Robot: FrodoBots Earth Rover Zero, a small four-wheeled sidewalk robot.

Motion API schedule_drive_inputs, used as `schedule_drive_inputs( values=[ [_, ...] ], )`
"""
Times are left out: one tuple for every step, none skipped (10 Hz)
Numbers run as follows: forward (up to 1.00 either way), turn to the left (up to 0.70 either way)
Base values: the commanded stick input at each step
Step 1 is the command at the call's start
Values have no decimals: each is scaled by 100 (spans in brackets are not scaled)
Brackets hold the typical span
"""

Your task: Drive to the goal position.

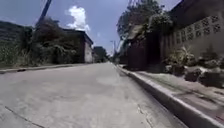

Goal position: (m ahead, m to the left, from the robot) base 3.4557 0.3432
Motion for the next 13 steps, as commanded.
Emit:
schedule_drive_inputs(
  values=[
    [100, 0],
    [100, 0],
    [100, 0],
    [100, 0],
    [100, 0],
    [100, 0],
    [100, 0],
    [100, 0],
    [100, 0],
    [100, 0],
    [100, 0],
    [100, 0],
    [100, -8]
  ],
)
